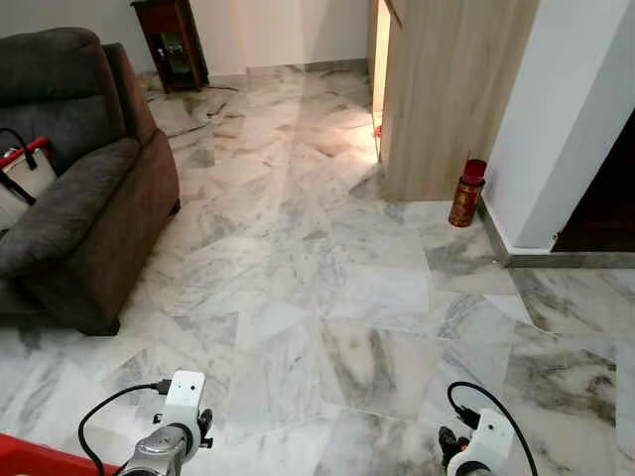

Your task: Picking trash to rubbish bin

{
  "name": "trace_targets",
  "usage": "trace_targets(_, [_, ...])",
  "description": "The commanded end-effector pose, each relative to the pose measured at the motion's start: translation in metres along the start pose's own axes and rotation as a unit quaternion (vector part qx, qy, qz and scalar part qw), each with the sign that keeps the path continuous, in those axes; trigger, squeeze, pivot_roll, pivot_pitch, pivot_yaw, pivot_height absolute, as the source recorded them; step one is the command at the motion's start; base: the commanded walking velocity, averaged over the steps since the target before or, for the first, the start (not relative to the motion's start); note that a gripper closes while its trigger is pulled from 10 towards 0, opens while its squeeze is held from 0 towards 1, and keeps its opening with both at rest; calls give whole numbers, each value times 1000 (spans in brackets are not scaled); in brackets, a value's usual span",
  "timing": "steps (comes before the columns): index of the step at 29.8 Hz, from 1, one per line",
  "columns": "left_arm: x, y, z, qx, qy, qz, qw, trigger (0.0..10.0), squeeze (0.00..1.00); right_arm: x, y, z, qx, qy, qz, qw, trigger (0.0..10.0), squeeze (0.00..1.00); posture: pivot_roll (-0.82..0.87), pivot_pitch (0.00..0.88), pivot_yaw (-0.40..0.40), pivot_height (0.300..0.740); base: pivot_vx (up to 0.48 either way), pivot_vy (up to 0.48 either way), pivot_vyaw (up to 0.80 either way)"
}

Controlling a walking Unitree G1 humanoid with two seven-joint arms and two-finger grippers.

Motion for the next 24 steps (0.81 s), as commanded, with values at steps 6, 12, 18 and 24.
trace_targets(6, [-2,-1,-13,-27,17,12,999,10000,0,0,-1,1,-36,8,9,999,10000,0,-127,0,34,740,0,0,0])
trace_targets(12, [-7,-5,-32,-74,36,31,996,10000,0,2,-1,11,-69,2,15,997,10000,0,-133,12,-21,740,0,0,0])
trace_targets(18, [-9,-11,-40,-94,41,39,994,10000,0,7,10,28,-120,-12,36,992,10000,0,-123,29,-41,740,0,0,0])
trace_targets(24, [-7,-9,-33,-88,30,40,995,10000,0,12,34,38,-160,-24,68,984,10000,0,-111,17,-29,740,0,0,73])
Point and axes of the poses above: a point about 5 cm out from each wrist's last joint towards the gripper, its own x axis pointing out of the wrist towards the gripper, its own z axis along the axis of the wrist's last joint, y = z × x, the point moved 1 cm from there along x, pointing out of the wrist towards the gripper, and after that the axes turned 5 degrees about x, right-handed, at the moved point
